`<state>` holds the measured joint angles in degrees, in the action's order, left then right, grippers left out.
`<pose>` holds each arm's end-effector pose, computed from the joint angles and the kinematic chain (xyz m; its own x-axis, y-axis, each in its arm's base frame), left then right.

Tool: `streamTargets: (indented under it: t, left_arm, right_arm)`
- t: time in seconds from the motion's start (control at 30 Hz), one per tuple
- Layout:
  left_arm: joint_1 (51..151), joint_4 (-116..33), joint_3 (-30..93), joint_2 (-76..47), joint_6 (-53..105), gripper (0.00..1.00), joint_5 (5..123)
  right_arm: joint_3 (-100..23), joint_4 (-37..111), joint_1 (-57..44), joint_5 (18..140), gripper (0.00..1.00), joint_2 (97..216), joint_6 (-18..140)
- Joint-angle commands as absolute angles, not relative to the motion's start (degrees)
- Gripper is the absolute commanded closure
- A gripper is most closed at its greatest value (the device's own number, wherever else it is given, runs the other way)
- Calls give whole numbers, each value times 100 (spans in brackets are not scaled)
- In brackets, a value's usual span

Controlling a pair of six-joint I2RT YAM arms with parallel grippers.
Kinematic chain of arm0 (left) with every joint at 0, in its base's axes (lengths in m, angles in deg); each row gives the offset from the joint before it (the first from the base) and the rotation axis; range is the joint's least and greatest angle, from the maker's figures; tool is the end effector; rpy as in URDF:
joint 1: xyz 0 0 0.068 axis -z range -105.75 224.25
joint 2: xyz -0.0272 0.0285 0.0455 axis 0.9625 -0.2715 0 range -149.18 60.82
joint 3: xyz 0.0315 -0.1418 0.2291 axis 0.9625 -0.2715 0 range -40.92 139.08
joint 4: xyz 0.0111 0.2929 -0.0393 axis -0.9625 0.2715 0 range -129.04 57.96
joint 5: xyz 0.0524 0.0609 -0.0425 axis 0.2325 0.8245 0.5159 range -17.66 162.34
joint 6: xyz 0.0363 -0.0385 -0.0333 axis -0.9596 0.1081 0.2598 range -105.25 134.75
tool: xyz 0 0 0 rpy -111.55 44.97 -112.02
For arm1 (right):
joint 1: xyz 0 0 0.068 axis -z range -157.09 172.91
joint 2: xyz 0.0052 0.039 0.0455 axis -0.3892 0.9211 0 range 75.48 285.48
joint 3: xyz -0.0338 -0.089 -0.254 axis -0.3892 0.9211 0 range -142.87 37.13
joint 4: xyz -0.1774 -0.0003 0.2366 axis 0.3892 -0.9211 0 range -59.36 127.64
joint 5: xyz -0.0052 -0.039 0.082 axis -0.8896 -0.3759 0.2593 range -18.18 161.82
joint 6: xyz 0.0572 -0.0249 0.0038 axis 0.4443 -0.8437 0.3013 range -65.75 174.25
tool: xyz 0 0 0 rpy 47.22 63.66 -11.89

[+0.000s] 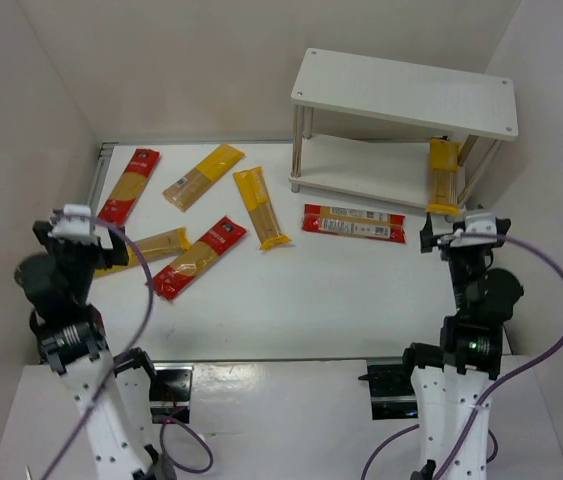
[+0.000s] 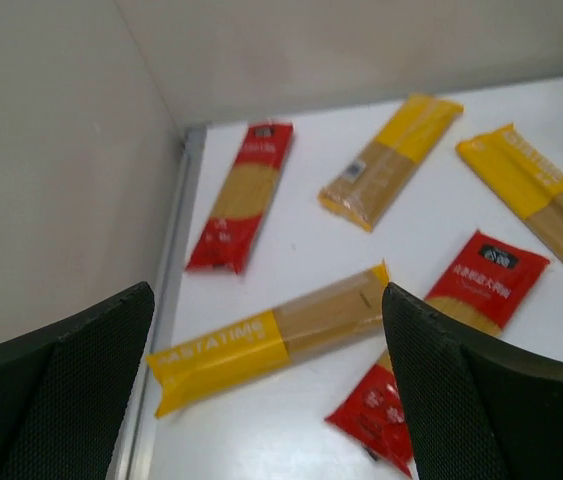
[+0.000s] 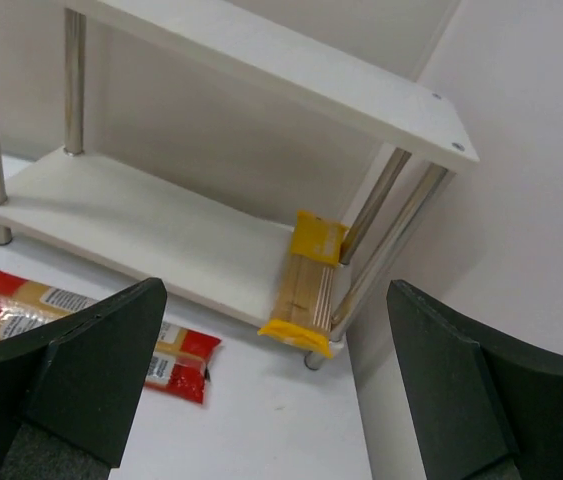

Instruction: Place and organize the pasta boxes and bags onto the shelf

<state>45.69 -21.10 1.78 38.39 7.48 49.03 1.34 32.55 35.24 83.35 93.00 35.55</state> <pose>0.1304 0.0496 0.3722 0.0237 0.1452 -0.9891 -0.0955 0.9852 0.1424 0.1344 -0.0197 0.3651 0.2049 -0.3663 -0.9077 0.0895 0.9305 -0.3553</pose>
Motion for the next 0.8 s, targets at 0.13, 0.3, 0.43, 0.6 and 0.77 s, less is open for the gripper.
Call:
streamTargets:
  t: [0.13,0.3,0.43,0.6,0.77]
  left_arm:
    - [4630,374,2472,442,151,0,4485]
    - [4787,439,2395,79,1176,0,4405]
    - [4859,-27,2097,1068,1632,0,4903]
    - [4859,-1108,1016,2915,1711,0,5668]
    - [4911,-1021,936,3226,1791,0,6336]
  right_arm:
    - [-1928,1147,3838,9616,0,11562,3579]
    - [-2509,151,2049,8751,0,12985,3640]
    - [-2203,607,-1040,6143,0,13558,4132]
    - [-2790,1081,-1382,6382,0,15025,4203]
    - [-3634,1820,-1656,6382,0,16414,4089]
